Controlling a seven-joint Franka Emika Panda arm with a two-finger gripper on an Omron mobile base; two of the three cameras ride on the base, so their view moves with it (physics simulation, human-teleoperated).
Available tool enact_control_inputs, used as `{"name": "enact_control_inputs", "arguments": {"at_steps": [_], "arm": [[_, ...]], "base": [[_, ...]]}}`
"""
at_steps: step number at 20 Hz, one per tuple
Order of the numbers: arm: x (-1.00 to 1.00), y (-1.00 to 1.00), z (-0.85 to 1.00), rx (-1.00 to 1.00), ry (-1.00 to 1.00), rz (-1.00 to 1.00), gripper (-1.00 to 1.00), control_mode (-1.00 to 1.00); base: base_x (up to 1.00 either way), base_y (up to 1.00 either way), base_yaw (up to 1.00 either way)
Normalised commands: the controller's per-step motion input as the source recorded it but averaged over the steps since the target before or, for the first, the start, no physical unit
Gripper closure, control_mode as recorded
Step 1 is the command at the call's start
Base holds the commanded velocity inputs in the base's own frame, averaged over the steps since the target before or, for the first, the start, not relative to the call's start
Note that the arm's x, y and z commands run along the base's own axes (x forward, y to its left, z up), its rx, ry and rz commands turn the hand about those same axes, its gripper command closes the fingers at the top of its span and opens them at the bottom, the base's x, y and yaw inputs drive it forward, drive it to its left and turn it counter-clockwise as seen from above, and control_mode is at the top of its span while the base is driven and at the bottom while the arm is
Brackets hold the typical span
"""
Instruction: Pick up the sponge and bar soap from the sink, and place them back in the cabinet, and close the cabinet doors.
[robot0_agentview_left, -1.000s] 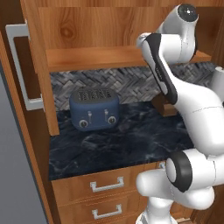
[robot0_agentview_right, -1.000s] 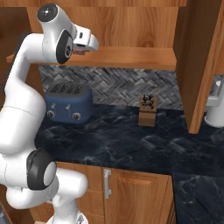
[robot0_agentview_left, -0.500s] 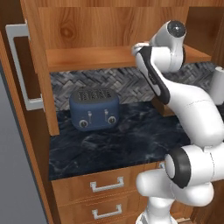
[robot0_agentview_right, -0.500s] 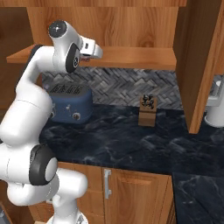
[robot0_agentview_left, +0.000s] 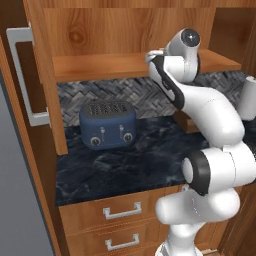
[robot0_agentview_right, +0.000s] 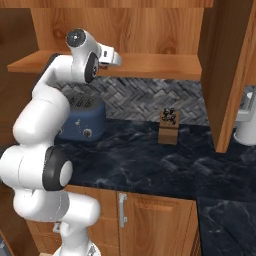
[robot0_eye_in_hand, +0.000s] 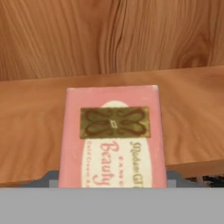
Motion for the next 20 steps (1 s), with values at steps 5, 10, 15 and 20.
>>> {"name": "enact_control_inputs", "arguments": {"at_steps": [5,10,15,20], "arm": [[0.51,0.0,-0.08,0.0,0.0,0.0,1.0,-1.0],[0.52,0.0,-0.1,0.0,0.0,0.0,1.0,-1.0],[0.48,0.0,-0.11,0.0,0.0,0.0,1.0,-1.0],[0.48,0.0,-0.12,0.0,0.0,0.0,1.0,-1.0]], "base": [[0.0,0.0,0.0],[0.0,0.0,0.0],[0.0,0.0,0.0],[0.0,0.0,0.0]]}}
